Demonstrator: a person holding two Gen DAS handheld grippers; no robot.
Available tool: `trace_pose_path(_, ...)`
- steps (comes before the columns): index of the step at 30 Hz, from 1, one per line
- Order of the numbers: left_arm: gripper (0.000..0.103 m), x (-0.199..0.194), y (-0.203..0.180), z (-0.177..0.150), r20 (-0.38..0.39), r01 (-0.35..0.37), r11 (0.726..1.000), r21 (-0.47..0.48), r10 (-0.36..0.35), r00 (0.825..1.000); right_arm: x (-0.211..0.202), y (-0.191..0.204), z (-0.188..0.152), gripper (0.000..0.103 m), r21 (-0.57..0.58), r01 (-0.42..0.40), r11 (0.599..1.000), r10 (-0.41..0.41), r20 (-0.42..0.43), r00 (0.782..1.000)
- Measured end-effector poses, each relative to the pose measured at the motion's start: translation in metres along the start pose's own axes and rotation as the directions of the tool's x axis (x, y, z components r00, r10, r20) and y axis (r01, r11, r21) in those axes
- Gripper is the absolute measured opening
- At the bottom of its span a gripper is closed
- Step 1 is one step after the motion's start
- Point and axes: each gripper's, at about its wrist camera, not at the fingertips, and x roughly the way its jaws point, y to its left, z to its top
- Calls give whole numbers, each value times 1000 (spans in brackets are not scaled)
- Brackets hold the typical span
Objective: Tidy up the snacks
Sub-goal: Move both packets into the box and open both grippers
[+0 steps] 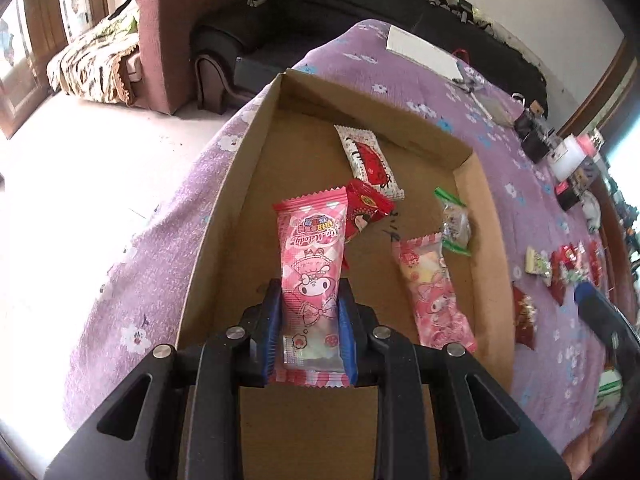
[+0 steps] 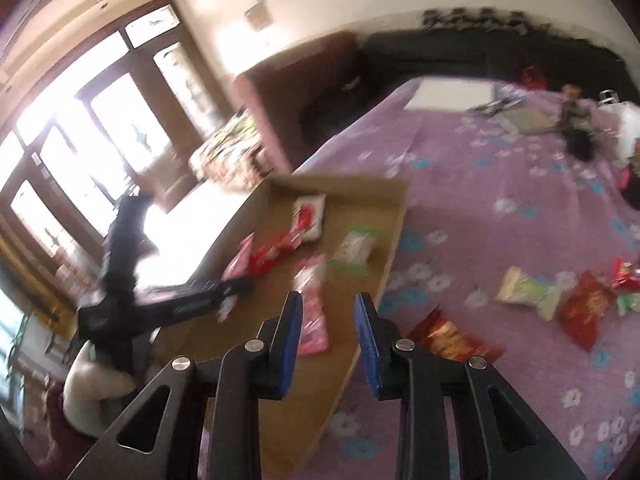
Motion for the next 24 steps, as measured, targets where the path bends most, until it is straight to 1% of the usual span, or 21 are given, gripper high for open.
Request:
trace_pose_path(2,23,-8,4,-2,19,22,1000,-4,-22,1000,0,-22,3,34,7,69,998,-69,1,998)
trace_pose_path(3,25,-14,5,-4,31,23,1000,-1,-23,999,3,-35,1,37,-2,111,994,-111,-18,994)
trace_pose_path(4,28,-18,7,-6,41,24,1000,0,-24,999,7,-45,-1,38,-12,124,992,-124,-49,991)
trace_pose_path(6,29,-27,10,-8,60,44,999,-10,-43,997,21,-64,-9,38,-23,128,992,-129,-126,984)
trace_pose_path(7,29,-31,10,-8,67,57,998,-14,-56,996,25,-69,-14,38,-27,131,991,-133,-144,981)
trace_pose_path(8,32,-34,10,-10,69,71,997,-18,-69,995,31,-72,-18,38,-38,117,992,-122,-163,979)
trace_pose_path(9,42,-35,9,-10,66,79,997,-20,-78,995,38,-72,-24,38,-55,97,994,-106,-185,977)
trace_pose_path(10,47,-36,7,-11,65,84,996,-23,-82,994,43,-70,-27,39,-75,96,993,-109,-194,975)
trace_pose_path(11,47,-38,5,-12,71,84,996,-24,-82,994,46,-66,-29,42,-100,99,990,-117,-186,976)
trace_pose_path(13,47,-42,1,-14,80,95,995,-22,-93,992,51,-57,-30,58,-157,85,984,-112,-173,979)
trace_pose_path(14,47,-45,0,-16,84,106,994,-22,-104,991,54,-53,-32,59,-172,86,981,-117,-179,977)
trace_pose_path(16,47,-52,-3,-21,97,124,992,-24,-121,988,59,-48,-33,59,-200,85,976,-124,-188,974)
trace_pose_path(18,47,-59,-5,-25,110,132,991,-25,-128,986,64,-45,-38,55,-226,102,969,-149,-200,968)
trace_pose_path(19,47,-61,-6,-28,115,138,990,-26,-134,984,62,-45,-40,42,-228,122,966,-166,-186,968)
trace_pose_path(20,47,-64,-6,-30,120,145,989,-28,-141,983,60,-48,-41,40,-223,138,965,-180,-184,966)
trace_pose_path(21,47,-65,-7,-32,123,152,988,-31,-147,981,59,-50,-41,38,-204,135,970,-173,-185,967)
trace_pose_path(22,47,-67,-7,-35,127,160,986,-37,-154,980,56,-54,-41,37,-181,133,974,-167,-185,969)
trace_pose_path(24,47,-68,-5,-38,134,179,982,-51,-171,976,45,-62,-41,36,-147,165,975,-188,-157,969)
